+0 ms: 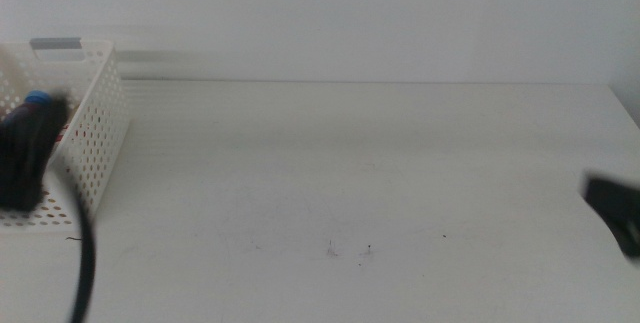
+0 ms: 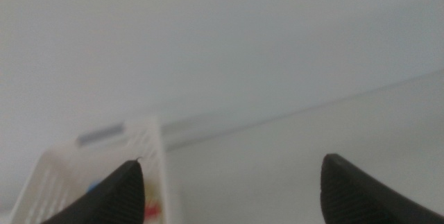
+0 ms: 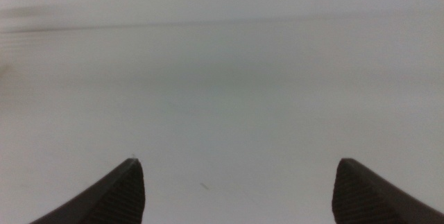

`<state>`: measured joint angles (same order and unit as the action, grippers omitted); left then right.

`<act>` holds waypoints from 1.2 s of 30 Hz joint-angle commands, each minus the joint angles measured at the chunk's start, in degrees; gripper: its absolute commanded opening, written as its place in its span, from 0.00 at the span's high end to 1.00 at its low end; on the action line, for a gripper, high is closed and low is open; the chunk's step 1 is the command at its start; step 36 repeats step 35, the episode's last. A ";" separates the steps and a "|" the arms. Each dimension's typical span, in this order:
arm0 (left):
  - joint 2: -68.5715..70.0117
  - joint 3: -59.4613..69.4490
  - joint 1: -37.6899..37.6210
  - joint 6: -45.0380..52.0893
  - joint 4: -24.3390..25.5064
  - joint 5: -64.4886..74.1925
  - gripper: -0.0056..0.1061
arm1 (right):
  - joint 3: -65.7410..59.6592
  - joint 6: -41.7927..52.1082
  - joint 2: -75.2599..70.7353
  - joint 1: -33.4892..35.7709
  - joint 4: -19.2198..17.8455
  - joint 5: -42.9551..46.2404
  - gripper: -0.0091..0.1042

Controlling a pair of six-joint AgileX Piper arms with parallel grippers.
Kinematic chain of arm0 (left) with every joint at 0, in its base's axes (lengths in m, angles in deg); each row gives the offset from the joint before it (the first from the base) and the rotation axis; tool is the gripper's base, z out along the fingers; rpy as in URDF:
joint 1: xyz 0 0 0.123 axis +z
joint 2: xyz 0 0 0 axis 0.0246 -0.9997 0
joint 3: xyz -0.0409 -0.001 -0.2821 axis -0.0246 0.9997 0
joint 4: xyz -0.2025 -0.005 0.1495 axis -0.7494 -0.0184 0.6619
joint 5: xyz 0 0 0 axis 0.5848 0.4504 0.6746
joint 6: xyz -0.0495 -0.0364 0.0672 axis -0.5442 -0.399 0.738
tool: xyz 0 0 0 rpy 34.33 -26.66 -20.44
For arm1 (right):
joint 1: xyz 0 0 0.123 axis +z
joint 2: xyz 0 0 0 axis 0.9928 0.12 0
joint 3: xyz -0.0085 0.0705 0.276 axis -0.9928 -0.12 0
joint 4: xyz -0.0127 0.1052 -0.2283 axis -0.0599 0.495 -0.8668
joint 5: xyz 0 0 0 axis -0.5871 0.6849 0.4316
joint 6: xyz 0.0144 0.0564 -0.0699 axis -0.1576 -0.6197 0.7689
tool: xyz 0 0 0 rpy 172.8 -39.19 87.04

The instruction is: Use arms to grab the bottles and put them into the dustbin to the left of the table.

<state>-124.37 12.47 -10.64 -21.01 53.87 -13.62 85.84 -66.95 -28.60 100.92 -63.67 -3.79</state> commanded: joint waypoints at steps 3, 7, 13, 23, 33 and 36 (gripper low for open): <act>12.52 12.53 3.80 -0.21 -0.01 -1.29 0.21 | -11.84 0.34 -13.36 -7.41 -0.61 1.42 0.11; 22.60 21.32 7.19 -0.21 -5.05 -1.29 0.21 | -20.02 0.34 -25.59 -13.27 -0.37 1.53 0.11; 32.24 31.26 9.92 -0.21 -5.19 -1.29 0.21 | -28.71 0.34 -39.18 -15.78 -0.76 1.53 0.11; 34.84 31.56 9.92 -0.21 -5.44 -1.46 0.21 | -28.71 0.34 -39.18 -15.81 -1.66 4.18 0.11; 34.84 31.56 9.92 -0.21 -5.22 -2.10 0.21 | -28.71 0.34 -39.18 -15.81 -1.76 4.20 0.11; 34.84 31.56 9.92 -0.21 -5.22 -2.10 0.21 | -28.71 0.34 -39.18 -15.81 -1.76 4.20 0.11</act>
